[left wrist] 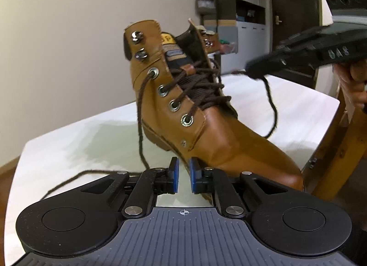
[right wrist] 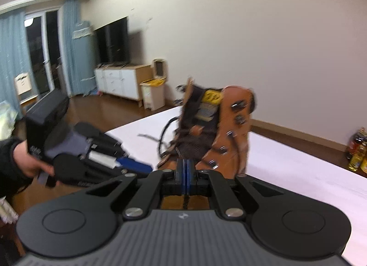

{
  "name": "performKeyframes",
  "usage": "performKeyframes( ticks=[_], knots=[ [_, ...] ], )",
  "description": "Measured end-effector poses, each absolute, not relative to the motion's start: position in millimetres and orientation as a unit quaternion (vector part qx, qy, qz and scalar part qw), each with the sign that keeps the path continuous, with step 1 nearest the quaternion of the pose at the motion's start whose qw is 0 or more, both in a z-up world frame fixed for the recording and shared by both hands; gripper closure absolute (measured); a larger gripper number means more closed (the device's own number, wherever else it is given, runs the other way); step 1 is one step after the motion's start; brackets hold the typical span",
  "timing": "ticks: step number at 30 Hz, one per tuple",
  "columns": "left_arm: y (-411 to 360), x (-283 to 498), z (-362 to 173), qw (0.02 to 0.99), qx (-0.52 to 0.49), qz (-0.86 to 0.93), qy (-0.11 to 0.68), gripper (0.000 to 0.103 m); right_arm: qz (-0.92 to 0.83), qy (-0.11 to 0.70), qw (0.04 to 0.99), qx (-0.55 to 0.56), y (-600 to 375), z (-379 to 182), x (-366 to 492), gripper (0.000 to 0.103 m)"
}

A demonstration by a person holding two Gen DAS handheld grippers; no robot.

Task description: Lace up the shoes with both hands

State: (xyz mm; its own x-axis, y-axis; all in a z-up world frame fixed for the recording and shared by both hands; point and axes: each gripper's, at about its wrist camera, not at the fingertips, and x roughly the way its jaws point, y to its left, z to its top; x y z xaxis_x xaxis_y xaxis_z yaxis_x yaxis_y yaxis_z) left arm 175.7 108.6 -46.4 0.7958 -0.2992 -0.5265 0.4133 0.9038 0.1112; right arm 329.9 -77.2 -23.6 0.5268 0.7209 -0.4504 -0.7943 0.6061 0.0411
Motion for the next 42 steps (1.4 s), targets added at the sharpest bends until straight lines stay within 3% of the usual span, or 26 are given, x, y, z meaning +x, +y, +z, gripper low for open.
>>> performKeyframes(
  ticks=[27,42],
  knots=[
    [91,169,-38,0.943,0.113,-0.165,0.267,0.103,0.436,0.217,0.872,-0.052,-65,-27,337,0.101],
    [102,157,-18,0.952,0.126,-0.145,0.239,0.092,0.419,0.202,0.883,-0.064,-53,-11,324,0.101]
  ],
)
